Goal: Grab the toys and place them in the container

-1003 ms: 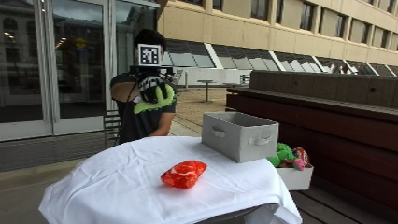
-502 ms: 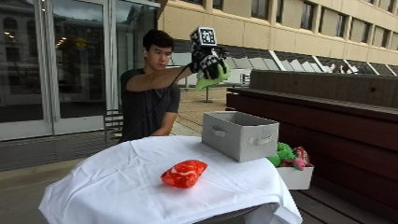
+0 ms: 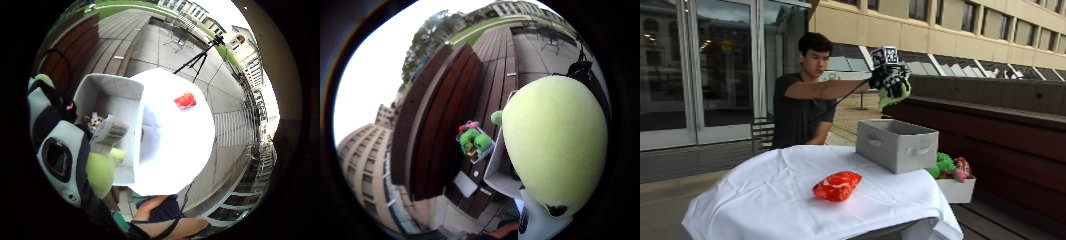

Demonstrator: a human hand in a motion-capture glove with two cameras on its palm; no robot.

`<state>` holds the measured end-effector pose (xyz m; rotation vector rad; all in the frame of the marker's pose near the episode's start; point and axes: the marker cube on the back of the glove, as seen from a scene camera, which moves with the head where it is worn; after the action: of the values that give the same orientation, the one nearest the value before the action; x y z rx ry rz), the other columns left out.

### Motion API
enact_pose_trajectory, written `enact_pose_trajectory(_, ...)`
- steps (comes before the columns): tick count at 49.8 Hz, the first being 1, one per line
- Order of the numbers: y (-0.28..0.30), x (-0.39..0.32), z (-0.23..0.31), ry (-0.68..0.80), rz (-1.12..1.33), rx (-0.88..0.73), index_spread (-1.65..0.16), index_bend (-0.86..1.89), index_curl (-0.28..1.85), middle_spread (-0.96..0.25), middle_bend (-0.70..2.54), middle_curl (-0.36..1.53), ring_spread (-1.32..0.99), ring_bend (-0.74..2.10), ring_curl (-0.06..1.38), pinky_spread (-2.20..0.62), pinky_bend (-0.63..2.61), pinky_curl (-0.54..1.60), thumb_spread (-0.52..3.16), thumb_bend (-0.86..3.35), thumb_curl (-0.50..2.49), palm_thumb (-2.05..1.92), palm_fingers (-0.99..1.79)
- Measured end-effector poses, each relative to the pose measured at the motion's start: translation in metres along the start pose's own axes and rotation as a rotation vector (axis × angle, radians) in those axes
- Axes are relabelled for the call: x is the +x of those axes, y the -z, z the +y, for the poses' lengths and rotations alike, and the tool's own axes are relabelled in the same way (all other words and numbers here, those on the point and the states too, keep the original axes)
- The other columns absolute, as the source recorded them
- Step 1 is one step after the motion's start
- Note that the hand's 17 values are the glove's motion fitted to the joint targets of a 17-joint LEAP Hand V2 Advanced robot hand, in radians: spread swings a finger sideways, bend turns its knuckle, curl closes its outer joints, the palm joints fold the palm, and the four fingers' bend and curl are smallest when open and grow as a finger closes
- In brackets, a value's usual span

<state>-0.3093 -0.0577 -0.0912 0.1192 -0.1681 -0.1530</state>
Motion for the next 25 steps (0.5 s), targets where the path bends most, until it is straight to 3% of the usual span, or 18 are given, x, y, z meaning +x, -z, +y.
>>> enact_pose_trajectory(6, -0.034, 0.042, -0.043, 0.037, 0.036, 0.003, -0.40, 0.21, 0.64, -0.44, 0.57, 0.63, -0.42, 1.07, 0.46, -0.45, 0.87, 0.40, 0.56, 0.05, 1.02, 0.65, 1.08)
enact_pose_trajectory(12, -0.044, 0.039, -0.033, 0.162, -0.070, -0.162, -0.40, 0.10, 0.62, -0.41, 0.46, 0.61, -0.42, 1.04, 0.45, -0.45, 0.92, 0.41, 0.64, -0.01, 1.00, 0.59, 0.97)
enact_pose_trajectory(17, -0.051, 0.040, -0.032, 0.165, -0.094, -0.221, -0.38, 0.05, 0.58, -0.33, 0.35, 0.58, -0.39, 1.05, 0.45, -0.43, 0.99, 0.42, 0.87, -0.11, 0.85, 0.36, 0.83)
enact_pose_trajectory(18, -0.051, 0.038, -0.030, 0.160, -0.086, -0.220, -0.38, 0.11, 0.60, -0.36, 0.41, 0.61, -0.40, 1.07, 0.46, -0.45, 0.97, 0.42, 0.80, 0.02, 0.92, 0.52, 0.94)
enact_pose_trajectory(22, -0.046, 0.006, 0.003, 0.144, -0.060, -0.222, -0.36, -0.04, 0.51, -0.22, 0.26, 0.57, -0.33, 1.07, 0.46, -0.38, 1.11, 0.46, 0.93, -0.16, 0.73, 0.09, 0.54)
enact_pose_trajectory(23, -0.044, 0.001, 0.008, 0.152, -0.063, -0.222, -0.35, 0.03, 0.52, -0.21, 0.28, 0.58, -0.33, 1.08, 0.46, -0.37, 1.11, 0.46, 0.95, -0.12, 0.71, 0.09, 0.58)
enact_pose_trajectory(25, -0.040, 0.005, 0.009, 0.169, -0.066, -0.213, -0.34, -0.08, 0.46, -0.12, 0.23, 0.57, -0.26, 1.03, 0.45, -0.31, 1.21, 0.49, 0.92, -0.15, 0.66, -0.05, 0.22)
